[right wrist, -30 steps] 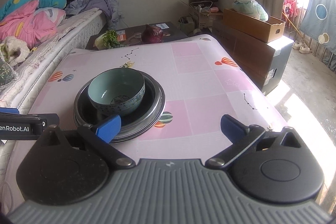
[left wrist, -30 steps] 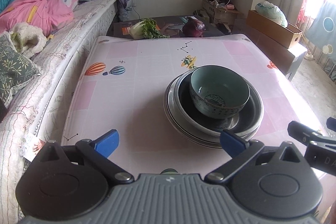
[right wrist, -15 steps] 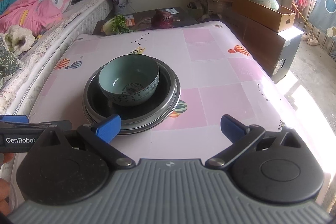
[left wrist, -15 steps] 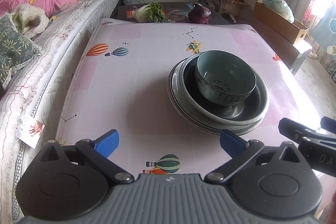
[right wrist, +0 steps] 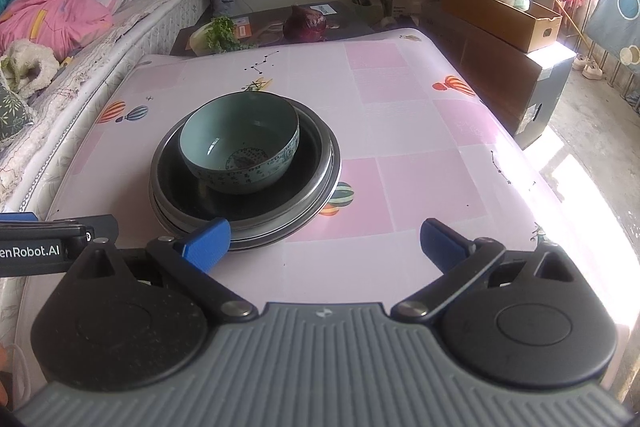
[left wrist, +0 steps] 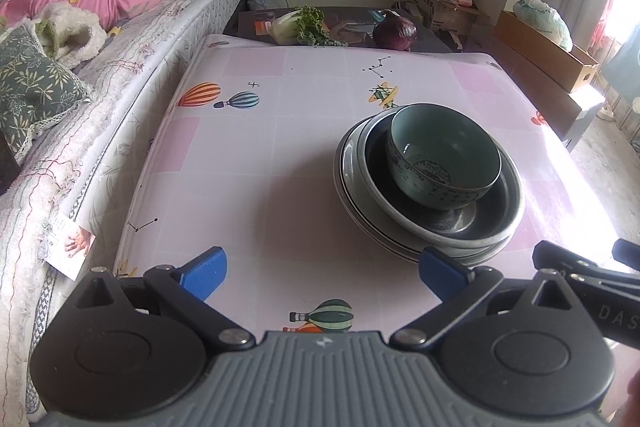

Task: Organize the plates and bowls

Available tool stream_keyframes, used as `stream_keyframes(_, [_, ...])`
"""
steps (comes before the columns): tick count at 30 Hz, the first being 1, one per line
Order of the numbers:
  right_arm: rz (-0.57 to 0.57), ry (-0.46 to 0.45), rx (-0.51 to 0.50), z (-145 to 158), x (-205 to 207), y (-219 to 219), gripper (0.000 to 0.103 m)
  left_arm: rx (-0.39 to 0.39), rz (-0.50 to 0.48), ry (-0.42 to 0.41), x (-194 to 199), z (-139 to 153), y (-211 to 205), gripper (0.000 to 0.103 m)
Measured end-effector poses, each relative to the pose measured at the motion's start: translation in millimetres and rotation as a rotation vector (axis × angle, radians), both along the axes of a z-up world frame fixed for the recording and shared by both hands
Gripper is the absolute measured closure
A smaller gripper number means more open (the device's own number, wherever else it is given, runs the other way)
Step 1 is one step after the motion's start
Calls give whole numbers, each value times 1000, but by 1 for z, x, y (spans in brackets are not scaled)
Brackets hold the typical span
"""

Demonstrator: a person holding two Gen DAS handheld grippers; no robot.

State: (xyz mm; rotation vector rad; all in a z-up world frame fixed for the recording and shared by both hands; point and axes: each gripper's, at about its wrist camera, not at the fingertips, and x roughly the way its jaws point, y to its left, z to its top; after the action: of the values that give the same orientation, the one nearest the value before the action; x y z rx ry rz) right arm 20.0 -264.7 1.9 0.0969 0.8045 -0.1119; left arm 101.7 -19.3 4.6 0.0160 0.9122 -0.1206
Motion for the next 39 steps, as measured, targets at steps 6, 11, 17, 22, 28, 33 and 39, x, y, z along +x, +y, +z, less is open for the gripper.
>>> stream_keyframes(6, [1, 0, 0, 0, 0, 0, 1, -1, -6, 3, -1, 0, -1, 0])
stream_keyframes(11, [-1, -3, 1, 0, -1, 0, 1, -2, -2, 2, -1, 0, -1, 0])
stream_keyframes(17, [-1, -5, 1, 0, -1, -1, 1, -2, -1, 2, -1, -1, -1, 0])
stream_keyframes(22, [-1, -6, 3, 0, -1, -2, 1, -2, -2, 2, -1, 0, -1, 0])
stream_keyframes(28, [-2, -3, 5, 0, -1, -2, 1, -3, -3, 8, -1, -2, -1, 0])
stream_keyframes(33, [-3, 1, 9, -1, -1, -1, 1, -6, -4, 17, 0, -3, -2, 0])
stream_keyframes(39, [-5, 8, 9, -4, -1, -2, 1, -13, -10, 31, 2, -5, -1, 0])
